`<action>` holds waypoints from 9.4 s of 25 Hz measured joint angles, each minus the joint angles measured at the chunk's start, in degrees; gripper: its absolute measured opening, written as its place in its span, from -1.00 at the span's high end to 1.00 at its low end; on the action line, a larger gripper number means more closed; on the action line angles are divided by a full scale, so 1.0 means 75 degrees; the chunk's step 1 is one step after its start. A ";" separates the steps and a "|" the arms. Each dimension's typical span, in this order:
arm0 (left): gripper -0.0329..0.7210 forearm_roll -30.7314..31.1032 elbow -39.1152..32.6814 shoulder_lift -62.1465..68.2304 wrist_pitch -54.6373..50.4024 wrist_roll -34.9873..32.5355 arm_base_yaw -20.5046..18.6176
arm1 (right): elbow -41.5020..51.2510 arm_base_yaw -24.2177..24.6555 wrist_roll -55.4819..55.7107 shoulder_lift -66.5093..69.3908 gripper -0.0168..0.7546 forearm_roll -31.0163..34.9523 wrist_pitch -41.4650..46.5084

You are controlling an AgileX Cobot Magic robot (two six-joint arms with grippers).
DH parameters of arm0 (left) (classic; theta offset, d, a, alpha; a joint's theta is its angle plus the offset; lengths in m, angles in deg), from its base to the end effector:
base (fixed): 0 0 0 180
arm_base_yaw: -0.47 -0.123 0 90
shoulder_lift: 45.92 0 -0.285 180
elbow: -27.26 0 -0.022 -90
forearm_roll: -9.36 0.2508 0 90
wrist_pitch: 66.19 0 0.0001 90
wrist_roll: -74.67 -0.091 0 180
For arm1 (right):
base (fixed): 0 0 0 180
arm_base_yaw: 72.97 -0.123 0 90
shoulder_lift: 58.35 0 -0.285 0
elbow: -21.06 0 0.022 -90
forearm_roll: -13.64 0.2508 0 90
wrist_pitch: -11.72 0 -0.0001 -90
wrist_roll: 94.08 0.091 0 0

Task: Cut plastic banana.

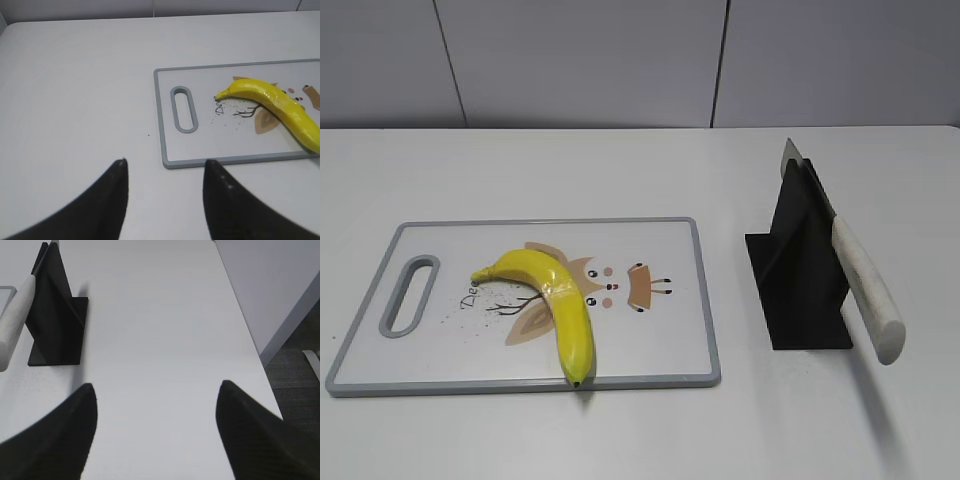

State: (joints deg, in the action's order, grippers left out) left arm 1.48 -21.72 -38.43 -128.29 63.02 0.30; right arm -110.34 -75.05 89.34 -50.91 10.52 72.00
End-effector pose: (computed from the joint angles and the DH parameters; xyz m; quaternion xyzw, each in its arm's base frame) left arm -0.0062 -0.0111 0.2741 0.0891 0.8530 -0.0158 0.5139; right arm -0.0053 -0.0045 0.2779 0.0109 0.8491 -0.0019 0.5281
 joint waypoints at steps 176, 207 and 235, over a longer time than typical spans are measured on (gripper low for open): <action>-0.65 -0.1364 0.2843 0.6745 0.1847 -0.4868 0.2692 | -0.6935 -0.2714 -1.0958 1.3371 0.46 0.4822 -0.0043; 0.49 -0.1140 0.5707 1.2106 0.0130 -0.6398 0.2928 | -0.7615 -0.2714 -1.2317 1.4529 0.47 0.6250 0.0403; 0.91 -0.1410 0.5243 1.3164 0.1215 -0.6743 0.3005 | -0.7615 -0.3024 -1.0788 1.5321 0.46 0.4198 -0.0263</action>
State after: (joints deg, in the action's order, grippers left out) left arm -9.10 17.60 60.30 -119.18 12.45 22.84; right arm -167.45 -97.73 8.43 63.99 42.01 70.03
